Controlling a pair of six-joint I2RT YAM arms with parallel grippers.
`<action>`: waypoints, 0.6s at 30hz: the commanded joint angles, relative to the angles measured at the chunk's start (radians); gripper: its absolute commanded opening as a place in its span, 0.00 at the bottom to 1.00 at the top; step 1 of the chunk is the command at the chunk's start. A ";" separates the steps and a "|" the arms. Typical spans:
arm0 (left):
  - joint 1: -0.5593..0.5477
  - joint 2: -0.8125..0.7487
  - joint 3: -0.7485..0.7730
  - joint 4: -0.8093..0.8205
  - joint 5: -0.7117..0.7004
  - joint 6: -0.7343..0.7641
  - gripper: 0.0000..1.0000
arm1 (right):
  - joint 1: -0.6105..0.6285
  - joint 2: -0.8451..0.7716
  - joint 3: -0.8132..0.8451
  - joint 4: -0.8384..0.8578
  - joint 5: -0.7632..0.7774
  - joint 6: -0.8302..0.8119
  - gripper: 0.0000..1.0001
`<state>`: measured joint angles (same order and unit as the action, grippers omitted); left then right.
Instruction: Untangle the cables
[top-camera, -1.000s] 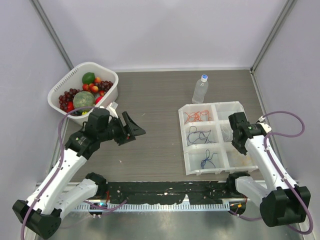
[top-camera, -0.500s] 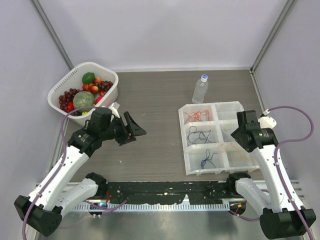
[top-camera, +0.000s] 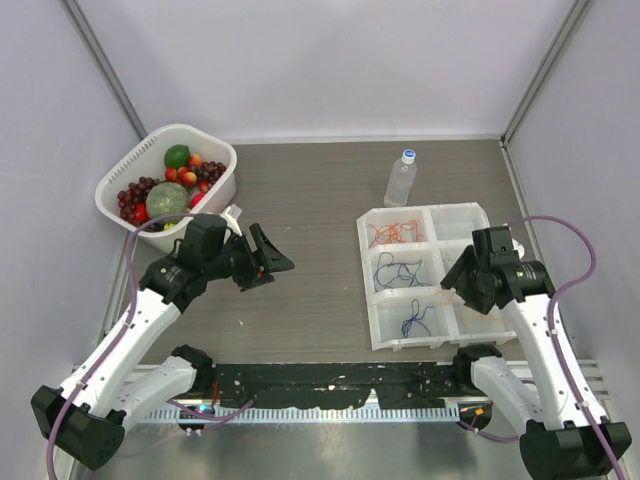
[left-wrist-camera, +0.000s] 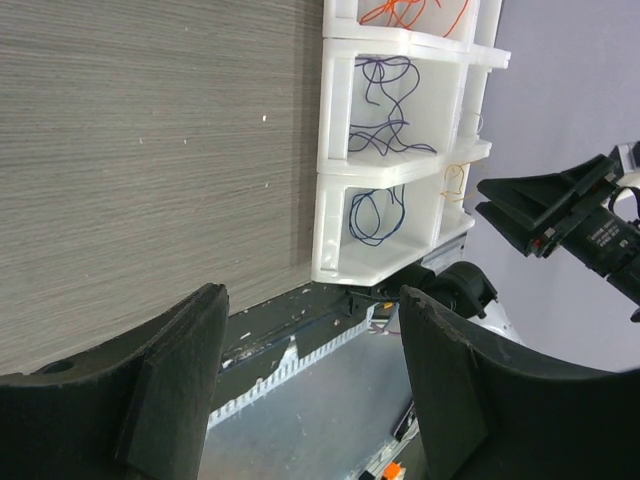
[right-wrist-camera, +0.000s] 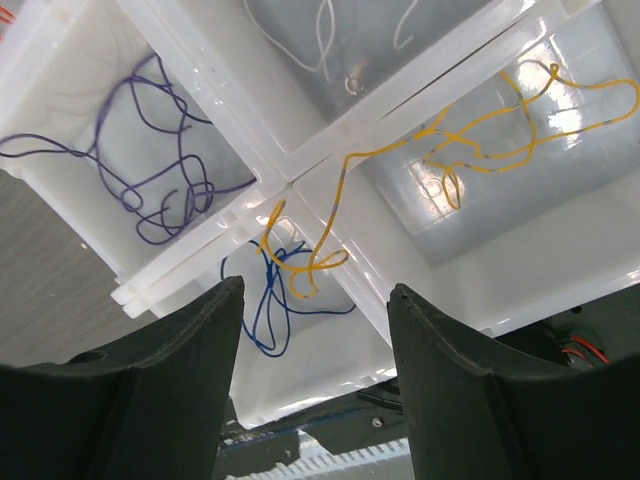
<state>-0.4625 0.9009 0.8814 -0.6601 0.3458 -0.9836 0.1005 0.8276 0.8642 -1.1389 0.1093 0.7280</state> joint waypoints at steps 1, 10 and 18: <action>0.001 -0.008 -0.009 0.051 0.032 -0.001 0.73 | -0.004 0.071 -0.016 -0.012 -0.028 -0.084 0.65; 0.001 -0.010 0.011 0.043 0.024 -0.003 0.72 | -0.004 0.214 -0.004 0.080 -0.023 -0.150 0.53; 0.001 -0.010 0.019 0.037 0.024 0.000 0.73 | -0.004 0.179 0.001 0.038 0.139 -0.084 0.01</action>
<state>-0.4625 0.9009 0.8738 -0.6472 0.3523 -0.9874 0.1005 1.0607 0.8524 -1.0821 0.1177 0.6052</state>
